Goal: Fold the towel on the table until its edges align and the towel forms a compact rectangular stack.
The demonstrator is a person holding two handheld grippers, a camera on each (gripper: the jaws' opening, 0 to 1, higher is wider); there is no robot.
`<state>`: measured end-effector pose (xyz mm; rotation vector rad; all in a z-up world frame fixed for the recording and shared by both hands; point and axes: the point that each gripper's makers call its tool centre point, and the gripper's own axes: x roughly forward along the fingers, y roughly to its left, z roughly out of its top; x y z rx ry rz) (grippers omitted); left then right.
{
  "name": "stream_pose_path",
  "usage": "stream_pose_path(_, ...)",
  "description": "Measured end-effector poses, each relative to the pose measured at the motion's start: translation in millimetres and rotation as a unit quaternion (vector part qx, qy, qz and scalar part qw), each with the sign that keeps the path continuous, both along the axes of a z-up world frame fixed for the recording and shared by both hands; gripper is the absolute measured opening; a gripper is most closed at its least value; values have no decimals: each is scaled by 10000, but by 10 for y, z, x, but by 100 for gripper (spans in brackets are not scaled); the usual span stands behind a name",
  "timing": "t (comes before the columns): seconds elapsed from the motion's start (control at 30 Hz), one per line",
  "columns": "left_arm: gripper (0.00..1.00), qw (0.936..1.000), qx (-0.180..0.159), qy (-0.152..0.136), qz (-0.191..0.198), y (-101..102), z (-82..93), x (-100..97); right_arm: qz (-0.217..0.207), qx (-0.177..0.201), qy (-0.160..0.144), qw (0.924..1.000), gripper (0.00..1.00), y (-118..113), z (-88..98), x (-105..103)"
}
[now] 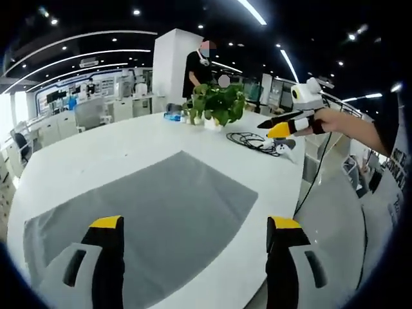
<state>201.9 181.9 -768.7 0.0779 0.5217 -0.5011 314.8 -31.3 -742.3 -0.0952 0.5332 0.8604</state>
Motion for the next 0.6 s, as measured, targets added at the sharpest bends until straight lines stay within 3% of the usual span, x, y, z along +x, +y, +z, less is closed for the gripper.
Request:
stream_pose_path(0.27, 90, 9985, 139, 68, -530, -336, -101, 207, 116, -78, -97, 9999, 75, 42, 0, 233)
stream_pose_path(0.6, 88, 9948, -92, 47, -1015, -778, -155, 451, 325, -276, -189, 9989, 74, 151, -29, 521)
